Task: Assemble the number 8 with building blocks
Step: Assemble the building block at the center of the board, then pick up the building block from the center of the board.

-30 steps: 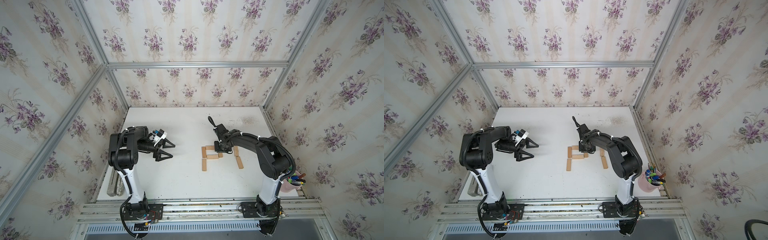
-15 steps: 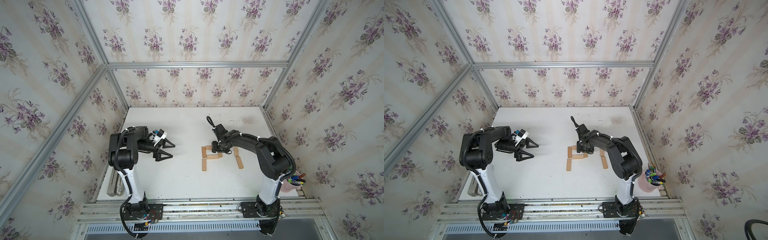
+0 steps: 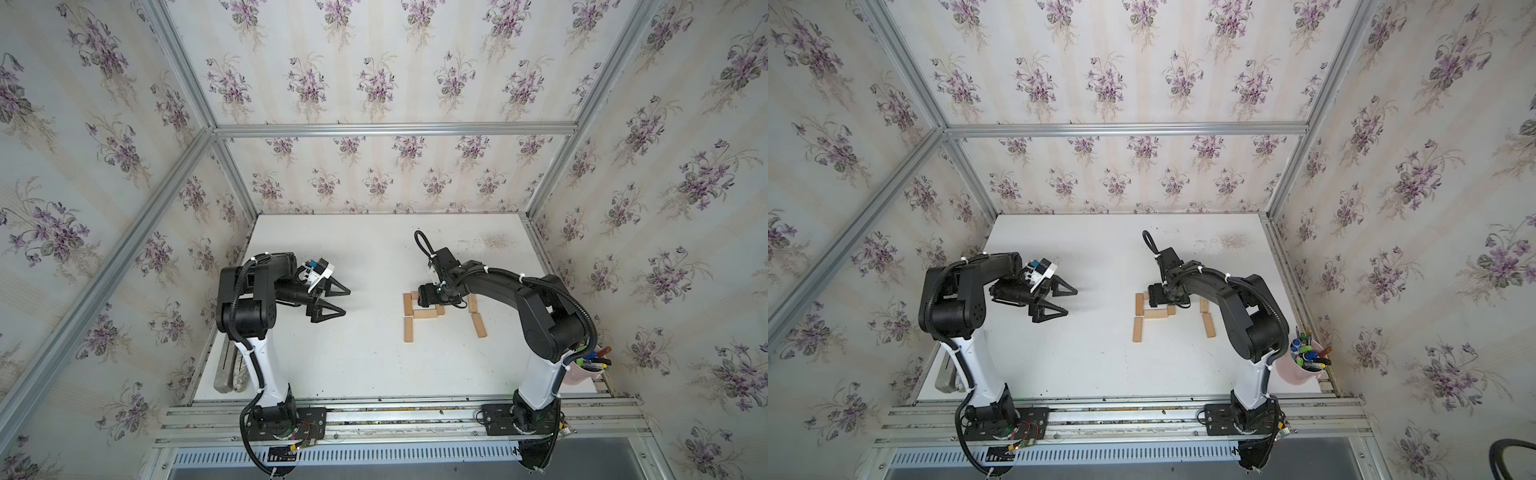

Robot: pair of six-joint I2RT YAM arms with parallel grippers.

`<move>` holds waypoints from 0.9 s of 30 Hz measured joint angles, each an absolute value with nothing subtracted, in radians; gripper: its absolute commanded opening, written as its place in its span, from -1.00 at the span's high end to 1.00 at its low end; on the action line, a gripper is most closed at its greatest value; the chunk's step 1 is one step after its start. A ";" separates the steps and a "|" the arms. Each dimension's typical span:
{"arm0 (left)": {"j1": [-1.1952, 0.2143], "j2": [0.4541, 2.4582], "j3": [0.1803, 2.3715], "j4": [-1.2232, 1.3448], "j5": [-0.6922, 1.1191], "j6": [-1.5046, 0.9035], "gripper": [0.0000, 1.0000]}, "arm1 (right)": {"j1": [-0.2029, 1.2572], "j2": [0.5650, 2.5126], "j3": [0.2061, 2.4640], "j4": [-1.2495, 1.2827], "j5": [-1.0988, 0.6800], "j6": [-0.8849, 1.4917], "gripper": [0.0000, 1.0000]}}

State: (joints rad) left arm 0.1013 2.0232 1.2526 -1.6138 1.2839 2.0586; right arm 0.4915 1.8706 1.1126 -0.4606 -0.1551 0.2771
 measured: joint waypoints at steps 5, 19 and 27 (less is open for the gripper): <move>0.101 2.023 1.253 -1.614 1.284 2.059 -0.99 | 0.457 1.813 1.068 -0.418 -0.239 0.234 -0.92; 0.101 2.023 1.253 -1.614 1.284 2.059 -0.99 | 0.260 1.544 1.100 -0.616 -0.095 0.182 -0.82; 0.101 2.023 1.253 -1.614 1.284 2.059 -0.99 | 0.227 1.639 1.078 -0.670 0.037 0.233 -0.60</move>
